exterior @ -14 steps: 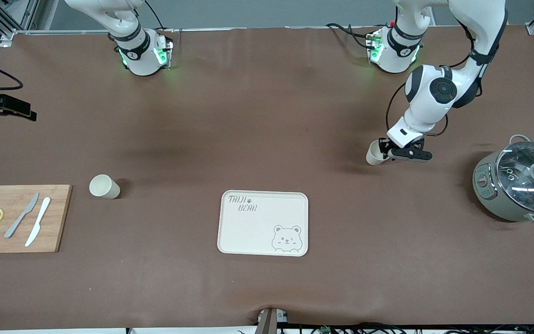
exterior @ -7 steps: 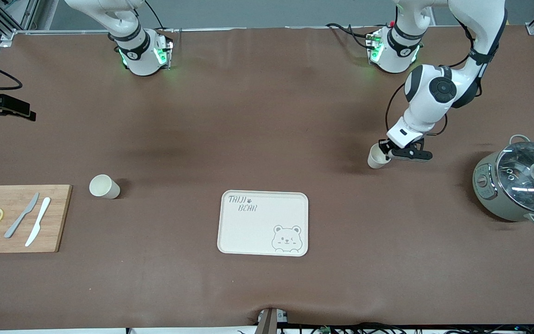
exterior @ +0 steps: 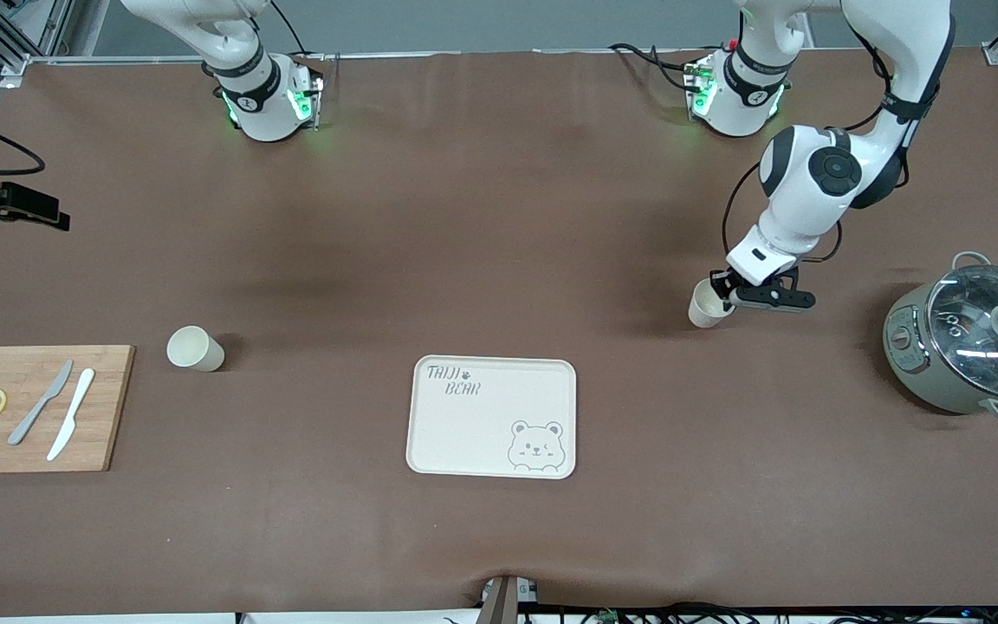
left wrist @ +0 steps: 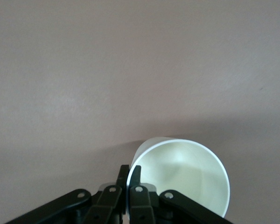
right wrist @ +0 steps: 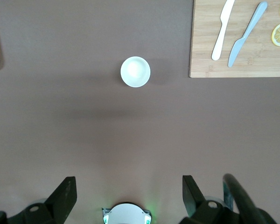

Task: Place white IKEA cup upright on tray with both arms
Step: 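Carry the cup with the left gripper while the right gripper reaches the other cup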

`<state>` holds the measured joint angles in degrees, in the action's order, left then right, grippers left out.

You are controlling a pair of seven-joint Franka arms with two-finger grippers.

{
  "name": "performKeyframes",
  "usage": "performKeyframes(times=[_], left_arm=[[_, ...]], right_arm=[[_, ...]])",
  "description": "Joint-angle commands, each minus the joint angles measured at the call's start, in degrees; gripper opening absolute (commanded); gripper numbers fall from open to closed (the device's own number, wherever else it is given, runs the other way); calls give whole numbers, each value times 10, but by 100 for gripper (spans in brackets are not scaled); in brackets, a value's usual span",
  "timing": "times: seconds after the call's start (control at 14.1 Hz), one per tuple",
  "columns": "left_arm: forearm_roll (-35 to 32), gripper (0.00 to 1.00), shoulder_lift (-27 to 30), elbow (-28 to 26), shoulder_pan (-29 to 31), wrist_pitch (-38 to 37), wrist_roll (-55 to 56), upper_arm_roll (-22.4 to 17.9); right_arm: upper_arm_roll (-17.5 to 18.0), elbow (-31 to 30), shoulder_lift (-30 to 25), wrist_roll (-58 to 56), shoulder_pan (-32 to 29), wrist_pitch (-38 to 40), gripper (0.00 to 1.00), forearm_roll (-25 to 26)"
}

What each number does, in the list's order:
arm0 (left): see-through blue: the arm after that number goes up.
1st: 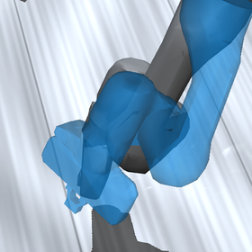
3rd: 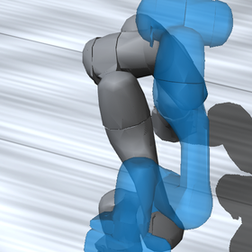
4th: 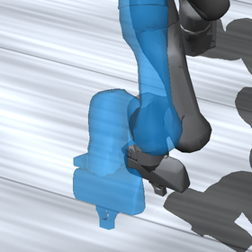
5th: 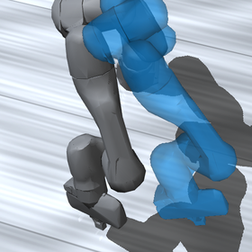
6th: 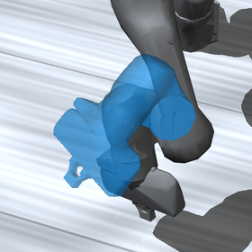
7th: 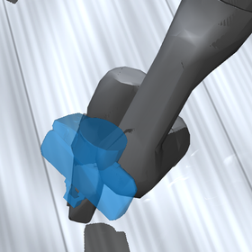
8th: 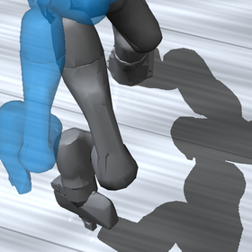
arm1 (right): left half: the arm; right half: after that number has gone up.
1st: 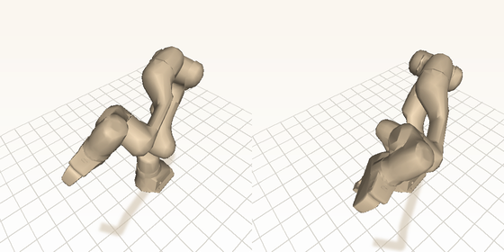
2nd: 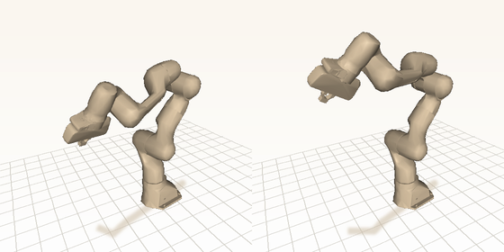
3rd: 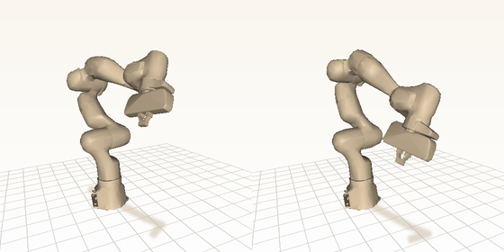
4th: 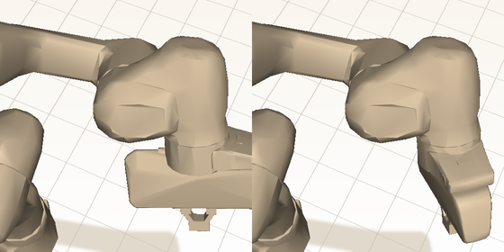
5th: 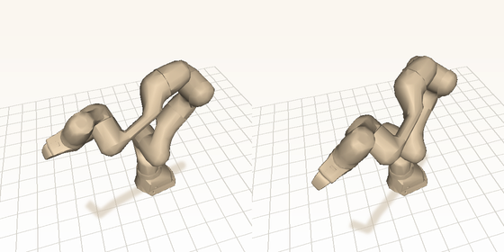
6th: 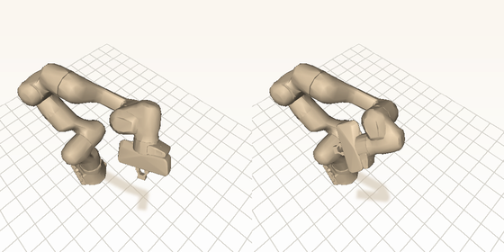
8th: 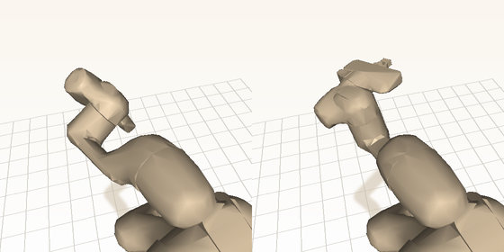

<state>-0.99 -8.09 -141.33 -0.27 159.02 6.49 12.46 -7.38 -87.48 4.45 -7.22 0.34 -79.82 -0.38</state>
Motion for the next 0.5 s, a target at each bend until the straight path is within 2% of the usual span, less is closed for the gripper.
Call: performKeyframes(times=[0.0,0.21,0.43], left_arm=[[-9,0,-23,83,-14,-83,40,10],[-5,0,-59,179,-42,-169,84,13],[-5,0,-95,226,-70,-173,123,13]], right_arm=[[8,17,22,1,-13,6,100,1],[8,17,28,1,-13,5,100,2],[8,16,39,0,-10,5,100,6]])
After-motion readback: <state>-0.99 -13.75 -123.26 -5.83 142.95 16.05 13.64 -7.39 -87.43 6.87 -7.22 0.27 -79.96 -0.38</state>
